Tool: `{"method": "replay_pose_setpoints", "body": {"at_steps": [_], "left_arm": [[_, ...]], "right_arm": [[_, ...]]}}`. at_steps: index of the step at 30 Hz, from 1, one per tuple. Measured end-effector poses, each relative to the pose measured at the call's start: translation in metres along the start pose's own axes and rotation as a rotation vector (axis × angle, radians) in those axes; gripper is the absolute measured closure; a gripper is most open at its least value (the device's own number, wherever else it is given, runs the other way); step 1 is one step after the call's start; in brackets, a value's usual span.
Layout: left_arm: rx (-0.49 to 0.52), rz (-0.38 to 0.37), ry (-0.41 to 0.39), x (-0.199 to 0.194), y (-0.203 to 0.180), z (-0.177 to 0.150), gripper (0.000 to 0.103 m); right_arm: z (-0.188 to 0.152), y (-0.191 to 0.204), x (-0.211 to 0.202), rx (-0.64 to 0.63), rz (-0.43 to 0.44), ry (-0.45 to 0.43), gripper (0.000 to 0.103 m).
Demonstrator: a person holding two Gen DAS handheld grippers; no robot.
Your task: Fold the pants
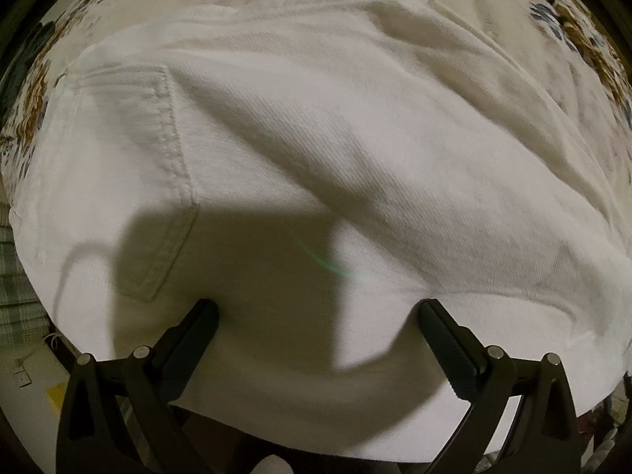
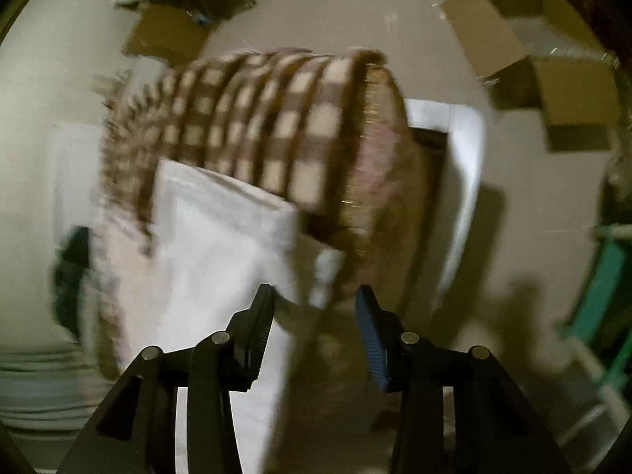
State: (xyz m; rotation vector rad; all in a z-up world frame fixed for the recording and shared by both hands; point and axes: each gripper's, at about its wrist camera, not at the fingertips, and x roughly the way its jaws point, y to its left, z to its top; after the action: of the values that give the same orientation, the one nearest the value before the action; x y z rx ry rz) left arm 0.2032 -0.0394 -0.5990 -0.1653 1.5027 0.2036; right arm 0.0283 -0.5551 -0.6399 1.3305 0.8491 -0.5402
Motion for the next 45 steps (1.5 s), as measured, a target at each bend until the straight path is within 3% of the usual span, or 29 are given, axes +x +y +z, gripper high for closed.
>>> {"method": "replay_pose_setpoints", "body": {"at_steps": [5,8,12,15,19,21,23,26,28,30,32,38,42,45], "left_arm": [[-0.001,0.003,0.000,0.001,0.001,0.000,0.000],[-0.004,0.007,-0.004,0.000,0.001,0.000,0.000],[-0.005,0.012,-0.002,0.000,0.001,0.000,0.000],[-0.005,0.014,0.002,0.001,0.002,0.000,0.000],[-0.009,0.016,0.001,0.002,0.004,0.000,0.000],[-0.009,0.014,0.001,0.001,0.005,0.001,0.000],[-0.014,0.009,-0.002,0.001,0.007,0.002,0.000],[-0.007,0.004,-0.001,0.001,0.009,0.003,0.000],[-0.014,0.001,-0.001,0.001,0.010,0.004,0.000],[-0.025,-0.001,-0.009,-0.001,0.011,0.004,0.000],[-0.029,-0.001,-0.007,-0.004,0.013,0.004,0.000],[-0.048,-0.084,-0.040,-0.029,0.028,0.009,0.000],[-0.042,-0.110,-0.091,-0.056,0.048,0.011,0.000],[-0.029,-0.133,-0.097,-0.070,0.071,0.013,0.000]], "right_arm": [[-0.004,0.012,-0.014,-0.087,0.043,-0.053,0.065],[-0.010,0.029,-0.020,-0.215,0.019,-0.083,0.065],[-0.025,0.066,-0.022,-0.426,-0.106,-0.135,0.065],[-0.031,0.078,-0.021,-0.466,-0.079,-0.120,0.065],[-0.014,0.065,0.002,-0.344,-0.061,-0.061,0.065],[-0.001,0.049,0.011,-0.238,-0.008,-0.050,0.065],[0.010,0.036,0.020,-0.136,0.118,-0.024,0.063],[0.015,0.042,0.028,-0.134,0.206,-0.008,0.063],[0.015,0.050,0.040,-0.190,0.168,0.016,0.063],[0.014,0.055,0.044,-0.211,0.110,0.000,0.086],[0.011,0.060,0.035,-0.215,0.075,-0.026,0.094],[-0.035,0.134,-0.030,-0.447,0.050,-0.151,0.096],[-0.083,0.189,-0.058,-0.592,0.107,-0.147,0.097],[-0.130,0.229,-0.058,-0.694,0.097,-0.122,0.097]]}}
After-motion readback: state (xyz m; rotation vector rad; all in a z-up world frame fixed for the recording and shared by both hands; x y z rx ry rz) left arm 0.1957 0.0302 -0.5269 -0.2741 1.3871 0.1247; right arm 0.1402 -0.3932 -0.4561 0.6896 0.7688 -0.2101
